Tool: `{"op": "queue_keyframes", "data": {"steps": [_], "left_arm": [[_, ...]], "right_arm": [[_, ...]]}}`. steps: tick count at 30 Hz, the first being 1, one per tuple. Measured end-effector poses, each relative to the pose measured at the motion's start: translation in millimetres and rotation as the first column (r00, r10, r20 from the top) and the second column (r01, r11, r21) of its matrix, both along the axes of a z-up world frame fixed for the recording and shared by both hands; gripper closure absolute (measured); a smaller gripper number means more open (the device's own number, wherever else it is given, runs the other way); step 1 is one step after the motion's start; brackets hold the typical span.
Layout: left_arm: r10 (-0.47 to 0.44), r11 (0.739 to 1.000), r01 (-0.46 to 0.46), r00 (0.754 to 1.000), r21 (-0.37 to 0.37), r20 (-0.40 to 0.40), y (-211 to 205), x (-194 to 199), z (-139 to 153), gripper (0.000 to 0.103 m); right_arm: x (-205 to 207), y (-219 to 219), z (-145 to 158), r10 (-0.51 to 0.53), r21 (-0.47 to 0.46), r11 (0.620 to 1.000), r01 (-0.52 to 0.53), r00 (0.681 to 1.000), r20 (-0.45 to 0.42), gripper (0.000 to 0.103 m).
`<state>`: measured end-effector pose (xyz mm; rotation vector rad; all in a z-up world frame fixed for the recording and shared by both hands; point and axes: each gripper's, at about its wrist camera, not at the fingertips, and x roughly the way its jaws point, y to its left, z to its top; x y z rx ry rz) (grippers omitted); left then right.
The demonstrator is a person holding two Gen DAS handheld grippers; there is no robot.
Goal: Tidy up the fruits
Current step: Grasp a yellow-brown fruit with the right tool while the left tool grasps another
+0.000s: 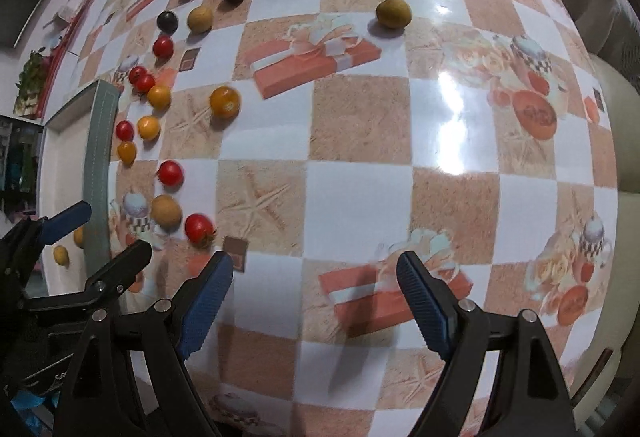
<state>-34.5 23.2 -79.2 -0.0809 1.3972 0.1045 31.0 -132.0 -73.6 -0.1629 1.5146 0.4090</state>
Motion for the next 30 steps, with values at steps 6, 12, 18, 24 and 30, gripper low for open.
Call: {"op": "queue_keyframes", "data": {"steps": [6, 12, 18, 24, 30], "left_arm": [[0.033, 0.999, -0.033, 0.999, -0.004, -0.016, -0.4, 6.7, -12.2, 0.019], [0.063, 0.998, -0.063, 0.998, -0.014, -0.02, -0.1, 11.8, -21.9, 0.02], [0.116, 0.993, -0.116, 0.993, -0.009, 0.0, 3.9, 21.6, -25.9, 0.02], [0.146, 0.989, -0.146, 0.989, -0.006, -0.016, 6.3, 24.0, -32.2, 0.02], [0.152, 0.988, -0.152, 0.988, -0.001, -0.017, -1.5, 20.7, -38.8, 0.022]], "right_arm": [[42.0, -15.9, -0.4, -0.061, 0.007, 0.998, 0.061, 0.997, 0.04, 0.017], [84.4, -15.4, -6.2, -0.084, 0.003, 0.996, 0.084, 0.992, 0.096, 0.017], [115.7, -4.2, -20.5, -0.073, -0.012, 0.997, 0.076, 0.988, 0.138, 0.017], [132.6, 12.6, -23.3, -0.021, -0.03, 0.999, 0.027, 0.979, 0.201, 0.025], [146.7, 32.7, -21.8, 0.027, -0.034, 0.999, -0.019, 0.968, 0.25, 0.067]]}}
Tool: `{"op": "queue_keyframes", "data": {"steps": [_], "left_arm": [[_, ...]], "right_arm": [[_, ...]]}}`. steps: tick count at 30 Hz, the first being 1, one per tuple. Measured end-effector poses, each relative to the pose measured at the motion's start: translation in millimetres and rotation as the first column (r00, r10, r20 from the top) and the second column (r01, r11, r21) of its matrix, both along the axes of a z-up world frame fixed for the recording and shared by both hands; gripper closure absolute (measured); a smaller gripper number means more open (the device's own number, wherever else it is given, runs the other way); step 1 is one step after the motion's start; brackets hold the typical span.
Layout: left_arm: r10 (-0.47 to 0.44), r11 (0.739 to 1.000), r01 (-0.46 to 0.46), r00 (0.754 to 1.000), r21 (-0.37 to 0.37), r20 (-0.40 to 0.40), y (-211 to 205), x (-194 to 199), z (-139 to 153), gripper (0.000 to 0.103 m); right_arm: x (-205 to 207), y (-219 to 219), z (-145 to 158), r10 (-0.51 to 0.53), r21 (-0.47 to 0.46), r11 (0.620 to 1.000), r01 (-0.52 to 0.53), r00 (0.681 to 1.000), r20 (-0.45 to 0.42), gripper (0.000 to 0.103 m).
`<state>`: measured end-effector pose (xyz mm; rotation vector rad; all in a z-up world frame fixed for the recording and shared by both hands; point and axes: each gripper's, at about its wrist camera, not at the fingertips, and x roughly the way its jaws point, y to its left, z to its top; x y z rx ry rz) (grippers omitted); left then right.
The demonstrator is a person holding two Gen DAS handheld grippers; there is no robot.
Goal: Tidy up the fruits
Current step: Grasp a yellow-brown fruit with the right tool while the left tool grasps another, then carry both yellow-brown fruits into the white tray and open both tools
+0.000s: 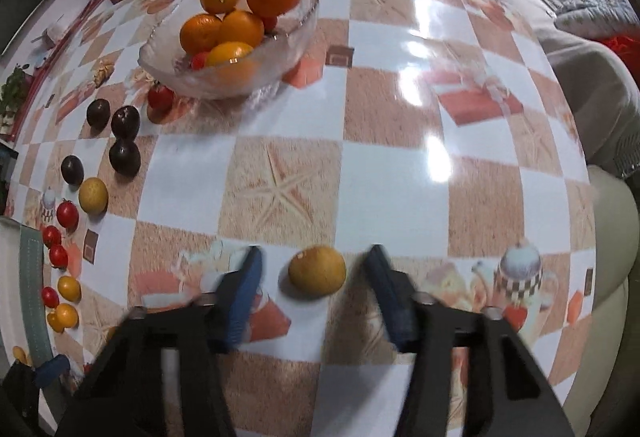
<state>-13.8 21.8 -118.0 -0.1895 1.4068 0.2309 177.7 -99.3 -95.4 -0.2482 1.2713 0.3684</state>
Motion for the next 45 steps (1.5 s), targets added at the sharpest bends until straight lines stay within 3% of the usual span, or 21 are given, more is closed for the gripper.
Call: {"op": "queue_keyframes", "data": {"steps": [1, 6, 10, 11, 25, 36, 45], "left_arm": [[-0.003, 1.0, 0.003, 1.0, -0.004, 0.005, -0.2, 0.1, 0.7, 0.028], [-0.013, 1.0, 0.013, 1.0, 0.012, 0.013, -10.7, 2.0, 1.8, 0.046], [-0.019, 1.0, 0.019, 1.0, -0.004, 0.021, -21.6, 11.5, 0.6, 0.074], [-0.022, 1.0, 0.022, 1.0, -0.007, 0.021, -21.6, 12.8, 0.7, 0.075], [0.009, 0.995, -0.004, 0.999, -0.102, 0.044, -1.1, -6.6, 19.2, 0.075], [0.06, 0.993, -0.049, 0.993, -0.109, 0.102, 40.8, -22.3, 48.2, 0.075], [0.147, 0.985, -0.132, 0.979, -0.106, 0.139, 89.8, -46.9, 64.6, 0.075]], "right_arm": [[2.1, 3.0, 0.3, 0.003, 0.008, 1.0, -0.003, 1.0, 0.0, 0.073], [-2.2, -8.9, 4.4, -0.01, 0.064, 0.998, 0.013, 0.999, -0.036, 0.073], [-22.3, -29.1, 12.7, -0.016, 0.097, 0.995, 0.022, 0.998, -0.06, 0.073], [-27.4, -30.1, 13.7, -0.014, 0.103, 0.994, 0.021, 0.997, -0.07, 0.073], [-100.2, -36.4, 28.8, -0.004, 0.15, 0.988, 0.028, 0.988, -0.156, 0.073], [-126.3, -1.4, 44.8, 0.054, 0.165, 0.986, -0.026, 0.984, -0.169, 0.073], [-139.5, 58.1, 58.0, 0.155, 0.187, 0.975, -0.123, 0.974, -0.164, 0.073]]}}
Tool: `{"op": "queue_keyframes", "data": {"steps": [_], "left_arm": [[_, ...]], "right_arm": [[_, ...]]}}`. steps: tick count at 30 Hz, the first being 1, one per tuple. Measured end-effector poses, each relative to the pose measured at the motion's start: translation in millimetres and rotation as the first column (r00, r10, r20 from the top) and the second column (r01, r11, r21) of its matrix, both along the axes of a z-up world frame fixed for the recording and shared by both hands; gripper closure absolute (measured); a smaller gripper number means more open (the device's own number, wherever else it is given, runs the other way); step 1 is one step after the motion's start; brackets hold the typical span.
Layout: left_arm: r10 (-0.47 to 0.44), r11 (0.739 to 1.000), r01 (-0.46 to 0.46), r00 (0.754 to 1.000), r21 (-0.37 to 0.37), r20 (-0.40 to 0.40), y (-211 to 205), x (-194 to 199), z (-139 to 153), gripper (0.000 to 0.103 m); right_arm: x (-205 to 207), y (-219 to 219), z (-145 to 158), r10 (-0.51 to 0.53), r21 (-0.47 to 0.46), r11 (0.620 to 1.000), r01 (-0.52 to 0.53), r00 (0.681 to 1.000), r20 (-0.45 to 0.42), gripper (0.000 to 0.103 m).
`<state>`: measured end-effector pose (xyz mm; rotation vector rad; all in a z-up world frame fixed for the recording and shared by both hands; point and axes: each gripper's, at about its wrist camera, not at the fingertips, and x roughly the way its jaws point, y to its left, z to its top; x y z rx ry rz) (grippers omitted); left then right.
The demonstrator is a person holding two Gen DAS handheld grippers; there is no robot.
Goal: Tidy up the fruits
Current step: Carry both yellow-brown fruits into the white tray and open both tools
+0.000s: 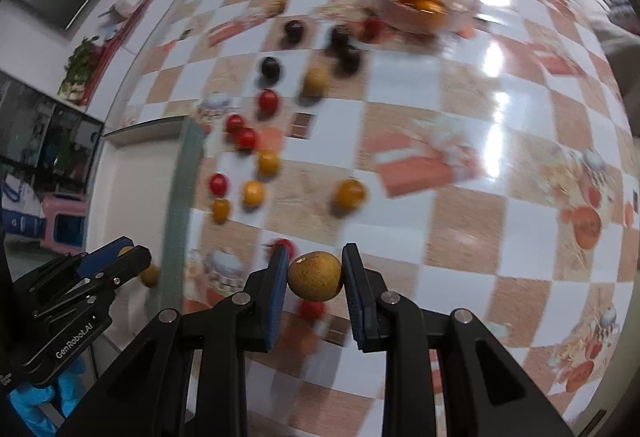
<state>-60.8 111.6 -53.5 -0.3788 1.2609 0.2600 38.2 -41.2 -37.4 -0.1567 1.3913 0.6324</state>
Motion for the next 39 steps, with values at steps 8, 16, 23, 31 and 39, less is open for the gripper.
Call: {"op": "queue_keyframes", "data": {"steps": [8, 16, 23, 31, 39], "left_arm": [[0.09, 0.996, -0.09, 0.996, 0.026, 0.011, 50.2, -21.9, 2.3, 0.075], [0.158, 0.985, -0.157, 0.987, 0.076, -0.001, 103.6, -31.7, -16.9, 0.075], [0.195, 0.976, -0.192, 0.98, 0.103, -0.025, 132.1, -28.5, -43.4, 0.075], [0.158, 0.978, -0.152, 0.987, 0.144, -0.029, 128.9, -23.9, -59.9, 0.075], [0.132, 0.966, -0.123, 0.991, 0.229, -0.023, 121.9, -21.9, -60.3, 0.016]], "right_arm": [[-17.7, 75.6, 4.2, 0.115, 0.039, 0.993, -0.114, 0.993, -0.004, 0.073], [-33.4, 154.1, -12.0, 0.208, 0.055, 0.977, -0.207, 0.978, -0.006, 0.073], [-33.0, 193.4, -43.2, 0.227, 0.006, 0.974, -0.227, 0.974, 0.013, 0.073], [-34.0, 207.4, -53.9, 0.247, -0.042, 0.969, -0.245, 0.965, 0.084, 0.073], [-43.7, 210.2, -51.3, 0.286, -0.05, 0.958, -0.282, 0.951, 0.12, 0.038]]}}
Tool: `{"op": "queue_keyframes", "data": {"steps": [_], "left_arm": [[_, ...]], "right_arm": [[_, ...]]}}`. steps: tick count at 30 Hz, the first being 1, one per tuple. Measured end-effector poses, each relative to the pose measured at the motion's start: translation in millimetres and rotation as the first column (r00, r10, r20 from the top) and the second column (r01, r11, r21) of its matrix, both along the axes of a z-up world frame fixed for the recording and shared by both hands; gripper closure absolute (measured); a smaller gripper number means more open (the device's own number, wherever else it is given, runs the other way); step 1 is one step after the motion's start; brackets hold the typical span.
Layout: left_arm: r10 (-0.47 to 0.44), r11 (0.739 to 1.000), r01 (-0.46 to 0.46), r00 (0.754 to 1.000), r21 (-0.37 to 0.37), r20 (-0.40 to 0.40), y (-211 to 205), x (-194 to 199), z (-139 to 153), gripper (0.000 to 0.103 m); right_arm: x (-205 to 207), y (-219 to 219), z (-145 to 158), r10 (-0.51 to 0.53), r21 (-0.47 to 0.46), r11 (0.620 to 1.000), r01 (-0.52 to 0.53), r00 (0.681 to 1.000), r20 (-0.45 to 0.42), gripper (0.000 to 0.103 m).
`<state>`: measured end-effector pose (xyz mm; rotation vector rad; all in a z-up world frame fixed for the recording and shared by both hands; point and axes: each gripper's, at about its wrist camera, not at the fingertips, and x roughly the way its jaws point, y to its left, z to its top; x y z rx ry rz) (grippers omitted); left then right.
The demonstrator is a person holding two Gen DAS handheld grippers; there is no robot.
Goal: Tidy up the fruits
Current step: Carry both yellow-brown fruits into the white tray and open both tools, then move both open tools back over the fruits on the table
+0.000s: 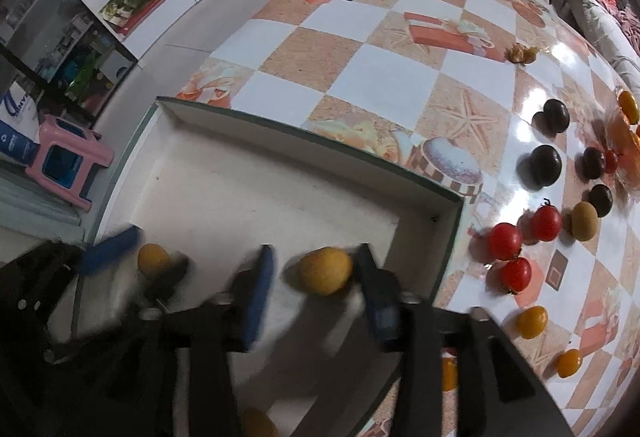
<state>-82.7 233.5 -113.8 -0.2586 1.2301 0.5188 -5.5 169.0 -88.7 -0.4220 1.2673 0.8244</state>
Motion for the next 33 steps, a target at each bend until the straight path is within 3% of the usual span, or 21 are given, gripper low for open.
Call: {"op": "queue_keyframes", "data": {"steps": [2, 6, 10, 15, 23, 25, 33], "left_arm": [[0.004, 1.0, -0.005, 0.999, 0.026, 0.036, -1.8, -4.0, 5.6, 0.013], [-0.028, 0.999, 0.028, 1.0, 0.042, 0.007, -7.5, -3.3, 2.9, 0.013], [-0.028, 0.999, 0.028, 1.0, 0.04, 0.006, -8.5, -3.2, 4.4, 0.013], [-0.047, 0.998, 0.047, 0.999, 0.039, -0.003, -15.8, -5.7, 13.5, 0.013], [-0.114, 0.993, 0.115, 0.993, -0.02, 0.023, -49.7, -5.9, 34.6, 0.013], [-0.147, 0.989, 0.148, 0.989, -0.031, 0.031, -65.5, -3.1, 39.1, 0.013], [-0.304, 0.949, 0.309, 0.95, -0.06, 0.078, -134.3, 18.0, 57.3, 0.013]], "right_arm": [[-1.6, 0.2, -0.3, -0.002, 0.004, 1.0, 0.002, 1.0, -0.011, 0.036], [-2.7, -0.4, -0.1, -0.008, 0.01, 1.0, 0.008, 1.0, -0.02, 0.036], [2.1, -6.3, 8.0, -0.041, 0.045, 0.998, 0.043, 0.998, -0.053, 0.025], [9.4, -20.5, 29.7, -0.077, 0.098, 0.992, 0.084, 0.994, -0.079, 0.02], [18.2, -98.3, 38.5, -0.234, 0.065, 0.969, 0.24, 0.968, -0.087, 0.014], [17.8, -121.9, 34.0, -0.275, 0.026, 0.96, 0.278, 0.958, -0.076, 0.007], [19.4, -225.2, 14.6, -0.447, -0.081, 0.893, 0.442, 0.892, -0.065, 0.007]]}}
